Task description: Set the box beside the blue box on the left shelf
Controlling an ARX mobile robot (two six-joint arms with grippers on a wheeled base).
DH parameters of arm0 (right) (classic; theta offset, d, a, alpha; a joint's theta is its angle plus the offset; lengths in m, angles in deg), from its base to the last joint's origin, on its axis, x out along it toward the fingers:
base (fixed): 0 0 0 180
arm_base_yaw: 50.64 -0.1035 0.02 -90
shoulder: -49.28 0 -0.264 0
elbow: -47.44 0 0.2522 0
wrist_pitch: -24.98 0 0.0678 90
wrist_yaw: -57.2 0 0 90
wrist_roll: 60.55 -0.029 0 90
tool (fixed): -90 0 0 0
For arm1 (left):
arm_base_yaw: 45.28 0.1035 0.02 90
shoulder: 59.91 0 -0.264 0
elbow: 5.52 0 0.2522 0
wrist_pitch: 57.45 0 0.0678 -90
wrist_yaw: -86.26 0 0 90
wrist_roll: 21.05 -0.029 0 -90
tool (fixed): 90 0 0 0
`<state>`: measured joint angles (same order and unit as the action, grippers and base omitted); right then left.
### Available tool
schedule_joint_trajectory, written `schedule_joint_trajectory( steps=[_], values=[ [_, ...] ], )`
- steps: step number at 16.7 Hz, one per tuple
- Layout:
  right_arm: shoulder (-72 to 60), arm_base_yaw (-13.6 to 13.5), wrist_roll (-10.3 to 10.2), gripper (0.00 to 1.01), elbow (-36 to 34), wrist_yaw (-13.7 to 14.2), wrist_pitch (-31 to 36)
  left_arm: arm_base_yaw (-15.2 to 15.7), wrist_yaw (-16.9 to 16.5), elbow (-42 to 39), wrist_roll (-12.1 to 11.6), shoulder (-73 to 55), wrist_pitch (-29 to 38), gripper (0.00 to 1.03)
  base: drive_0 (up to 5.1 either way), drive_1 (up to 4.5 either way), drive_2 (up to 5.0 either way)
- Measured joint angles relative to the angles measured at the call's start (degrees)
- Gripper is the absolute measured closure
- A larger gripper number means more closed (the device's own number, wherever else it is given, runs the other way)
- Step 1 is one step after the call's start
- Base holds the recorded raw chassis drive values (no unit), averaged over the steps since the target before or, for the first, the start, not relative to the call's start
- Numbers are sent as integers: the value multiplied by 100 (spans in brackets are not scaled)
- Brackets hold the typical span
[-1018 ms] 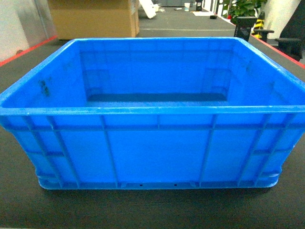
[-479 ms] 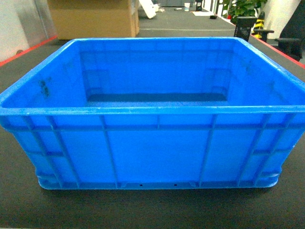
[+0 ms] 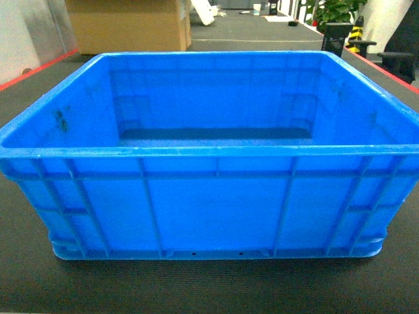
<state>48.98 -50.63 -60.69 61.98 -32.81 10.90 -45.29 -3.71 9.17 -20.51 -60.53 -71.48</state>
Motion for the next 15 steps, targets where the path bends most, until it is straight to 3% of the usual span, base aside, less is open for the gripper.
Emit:
schedule_joint_trajectory(
  steps=[15],
  values=[
    [0,0,0,3,0,2,0,0,0,0,0,0,0,5,0,0,0]
  ],
)
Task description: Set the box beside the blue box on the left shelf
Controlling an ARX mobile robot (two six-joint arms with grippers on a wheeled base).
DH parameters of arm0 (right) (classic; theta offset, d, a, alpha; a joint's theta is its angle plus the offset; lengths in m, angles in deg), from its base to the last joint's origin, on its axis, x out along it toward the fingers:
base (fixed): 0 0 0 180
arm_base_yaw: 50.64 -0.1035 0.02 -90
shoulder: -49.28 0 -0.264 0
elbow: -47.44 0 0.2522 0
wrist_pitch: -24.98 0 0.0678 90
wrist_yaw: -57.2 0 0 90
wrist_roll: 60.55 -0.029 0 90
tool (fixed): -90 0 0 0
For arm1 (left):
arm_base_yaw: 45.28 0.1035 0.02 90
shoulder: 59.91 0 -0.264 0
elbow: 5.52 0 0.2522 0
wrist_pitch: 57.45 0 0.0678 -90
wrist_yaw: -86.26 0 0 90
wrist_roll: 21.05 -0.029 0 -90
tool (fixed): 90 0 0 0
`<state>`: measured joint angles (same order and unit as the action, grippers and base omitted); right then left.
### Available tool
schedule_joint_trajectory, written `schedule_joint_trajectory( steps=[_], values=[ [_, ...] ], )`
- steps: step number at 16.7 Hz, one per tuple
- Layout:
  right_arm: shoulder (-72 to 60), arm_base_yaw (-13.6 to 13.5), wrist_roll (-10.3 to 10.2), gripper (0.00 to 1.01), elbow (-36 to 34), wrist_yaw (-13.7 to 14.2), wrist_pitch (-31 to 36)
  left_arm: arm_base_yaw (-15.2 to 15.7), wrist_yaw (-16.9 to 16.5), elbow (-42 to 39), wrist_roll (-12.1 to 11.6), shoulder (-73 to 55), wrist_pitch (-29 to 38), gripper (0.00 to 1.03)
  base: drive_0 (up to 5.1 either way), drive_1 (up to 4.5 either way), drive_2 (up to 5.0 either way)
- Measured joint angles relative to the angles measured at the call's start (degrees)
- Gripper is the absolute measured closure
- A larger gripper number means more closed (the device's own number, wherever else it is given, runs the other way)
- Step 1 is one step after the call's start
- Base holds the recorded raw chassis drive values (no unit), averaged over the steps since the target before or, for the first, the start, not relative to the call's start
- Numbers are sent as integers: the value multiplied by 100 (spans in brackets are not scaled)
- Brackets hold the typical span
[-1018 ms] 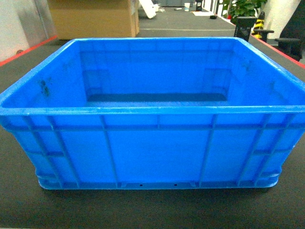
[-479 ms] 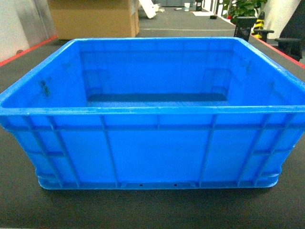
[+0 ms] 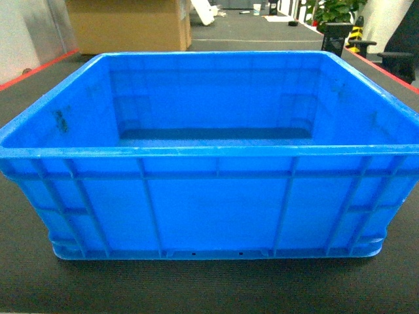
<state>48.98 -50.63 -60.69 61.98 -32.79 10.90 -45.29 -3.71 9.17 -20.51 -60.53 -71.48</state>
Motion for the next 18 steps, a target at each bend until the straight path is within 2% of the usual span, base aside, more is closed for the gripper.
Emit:
schedule_joint_trajectory(
  steps=[10,11,12,13,14,15,16,18],
  values=[
    [0,0,0,3,0,-2,0,0,0,0,0,0,0,5,0,0,0],
    [0,0,0,3,0,-2,2,-131,372,66,81,-61,-317,5,0,0,0],
    [0,0,-2,3,0,4,-2,-535,1097,216,267,-422,-669,5,0,0,0],
    [-7,-4,-7,3,2,24,-50,-728,1519,321,348,-704,-798,5,0,0,0],
    [-345,-221,-284,3,203,472,-684,-654,2037,321,474,-942,-688,5,0,0,0],
    [-772,-271,-529,3,262,586,-632,-492,2100,367,533,-1128,-420,5,0,0,0],
    [-1147,-271,-682,3,291,533,-249,-431,2000,551,546,-1397,-94,5,0,0,0],
    [-2081,-181,-756,3,728,424,616,-433,1797,962,444,-2232,658,5,0,0,0]
  ],
)
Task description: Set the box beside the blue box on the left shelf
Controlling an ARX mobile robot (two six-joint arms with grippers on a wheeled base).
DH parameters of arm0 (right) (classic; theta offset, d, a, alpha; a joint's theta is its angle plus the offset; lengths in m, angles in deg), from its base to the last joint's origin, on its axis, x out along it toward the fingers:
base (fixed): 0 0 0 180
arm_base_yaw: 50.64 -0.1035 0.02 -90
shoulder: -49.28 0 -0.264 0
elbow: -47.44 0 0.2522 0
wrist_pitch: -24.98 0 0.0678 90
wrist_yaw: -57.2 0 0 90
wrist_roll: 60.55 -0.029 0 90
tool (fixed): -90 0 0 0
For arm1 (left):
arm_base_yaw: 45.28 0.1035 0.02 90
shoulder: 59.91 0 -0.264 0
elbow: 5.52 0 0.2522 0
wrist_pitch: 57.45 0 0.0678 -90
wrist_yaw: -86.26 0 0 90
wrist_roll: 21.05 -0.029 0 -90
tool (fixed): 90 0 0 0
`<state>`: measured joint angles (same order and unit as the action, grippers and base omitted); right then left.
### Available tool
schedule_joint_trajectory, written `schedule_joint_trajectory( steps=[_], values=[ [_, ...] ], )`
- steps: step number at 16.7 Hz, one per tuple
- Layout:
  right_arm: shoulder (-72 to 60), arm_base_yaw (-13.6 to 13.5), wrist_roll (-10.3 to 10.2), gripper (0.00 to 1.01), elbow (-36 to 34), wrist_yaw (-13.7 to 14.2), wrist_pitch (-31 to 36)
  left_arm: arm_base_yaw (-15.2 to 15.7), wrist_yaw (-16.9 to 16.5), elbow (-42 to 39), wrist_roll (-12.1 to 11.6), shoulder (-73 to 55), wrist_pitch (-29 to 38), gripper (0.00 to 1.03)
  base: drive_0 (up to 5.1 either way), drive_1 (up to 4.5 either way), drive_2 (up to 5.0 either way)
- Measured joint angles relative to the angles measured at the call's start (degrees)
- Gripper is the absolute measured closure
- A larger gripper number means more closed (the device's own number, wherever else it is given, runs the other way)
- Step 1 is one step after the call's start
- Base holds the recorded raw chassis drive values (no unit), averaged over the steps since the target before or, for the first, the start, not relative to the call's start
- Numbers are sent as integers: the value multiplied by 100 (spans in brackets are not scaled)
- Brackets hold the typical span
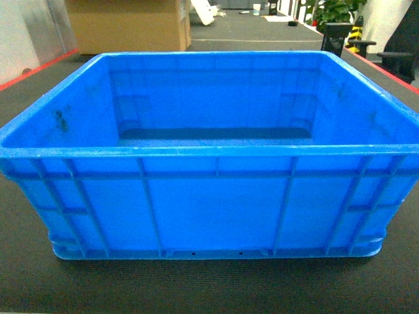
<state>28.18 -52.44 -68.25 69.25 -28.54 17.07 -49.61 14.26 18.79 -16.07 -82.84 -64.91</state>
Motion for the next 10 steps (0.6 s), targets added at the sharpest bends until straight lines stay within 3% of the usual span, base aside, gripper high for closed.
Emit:
schedule_joint_trajectory(
  steps=[2,3,5,8,10],
  values=[
    [-1117,116,33,3,625,-155,638,-70,-157,428,-96,-911,621,5,0,0,0],
    [-2199,107,223,3,1340,-249,767,-87,-289,918,-192,-1792,1156,5,0,0,0],
    [-3891,94,334,3,2612,-387,446,-33,-474,2006,-210,-3512,1604,5,0,0,0],
    [-5945,-177,251,3,4478,-531,-304,-122,-601,3447,-85,-5484,1139,5,0,0,0],
    [-6544,-291,136,3,5128,-619,-721,-186,-658,3985,-70,-6026,887,5,0,0,0]
  ],
)
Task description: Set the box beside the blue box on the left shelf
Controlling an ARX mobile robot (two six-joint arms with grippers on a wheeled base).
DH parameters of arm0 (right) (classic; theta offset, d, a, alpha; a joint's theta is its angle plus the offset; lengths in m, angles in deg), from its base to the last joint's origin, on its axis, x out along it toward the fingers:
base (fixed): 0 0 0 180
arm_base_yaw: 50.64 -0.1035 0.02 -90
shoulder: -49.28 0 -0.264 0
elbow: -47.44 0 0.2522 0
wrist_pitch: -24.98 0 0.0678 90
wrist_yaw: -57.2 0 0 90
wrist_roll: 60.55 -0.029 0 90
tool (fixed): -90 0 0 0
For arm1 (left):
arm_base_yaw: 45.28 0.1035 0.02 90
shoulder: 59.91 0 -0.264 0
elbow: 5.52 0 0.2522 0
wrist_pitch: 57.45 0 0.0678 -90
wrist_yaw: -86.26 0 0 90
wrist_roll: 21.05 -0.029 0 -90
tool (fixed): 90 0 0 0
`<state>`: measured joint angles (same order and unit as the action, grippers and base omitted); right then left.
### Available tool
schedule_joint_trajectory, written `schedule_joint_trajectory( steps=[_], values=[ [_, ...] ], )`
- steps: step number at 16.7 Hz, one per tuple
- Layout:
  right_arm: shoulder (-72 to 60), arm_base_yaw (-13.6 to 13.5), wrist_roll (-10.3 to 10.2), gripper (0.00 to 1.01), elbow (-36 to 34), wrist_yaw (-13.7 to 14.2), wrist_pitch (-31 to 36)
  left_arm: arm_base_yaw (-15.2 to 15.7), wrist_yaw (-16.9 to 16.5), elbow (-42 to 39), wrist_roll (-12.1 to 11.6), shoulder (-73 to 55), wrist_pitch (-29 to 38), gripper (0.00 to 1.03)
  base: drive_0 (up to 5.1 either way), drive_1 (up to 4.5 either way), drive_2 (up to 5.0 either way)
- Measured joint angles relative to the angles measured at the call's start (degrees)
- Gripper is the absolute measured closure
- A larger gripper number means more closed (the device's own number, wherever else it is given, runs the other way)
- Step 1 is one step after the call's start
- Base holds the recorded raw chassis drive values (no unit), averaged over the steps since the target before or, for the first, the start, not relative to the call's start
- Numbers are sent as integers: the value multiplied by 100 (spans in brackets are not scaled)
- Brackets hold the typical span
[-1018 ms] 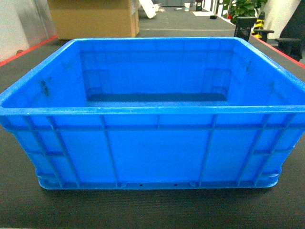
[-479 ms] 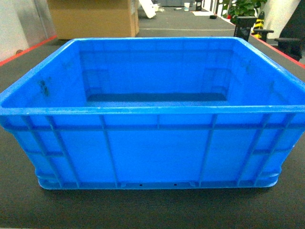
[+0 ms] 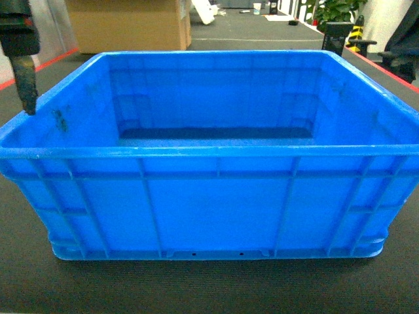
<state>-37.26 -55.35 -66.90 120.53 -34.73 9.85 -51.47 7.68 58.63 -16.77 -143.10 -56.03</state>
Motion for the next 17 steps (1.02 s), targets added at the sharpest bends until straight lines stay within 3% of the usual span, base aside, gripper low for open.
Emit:
schedule_joint_trajectory(
  steps=[4,16,17],
  values=[
    [-1099,-96,-162,3,935,-17,-533,-33,-162,610,208,-804,-590,5,0,0,0],
    [-1698,-280,-201,3,981,44,-686,-63,-210,621,348,-1329,-841,5,0,0,0],
    [-1768,-278,-192,3,981,87,-627,-122,-192,636,326,-1423,-946,9,0,0,0]
  ],
)
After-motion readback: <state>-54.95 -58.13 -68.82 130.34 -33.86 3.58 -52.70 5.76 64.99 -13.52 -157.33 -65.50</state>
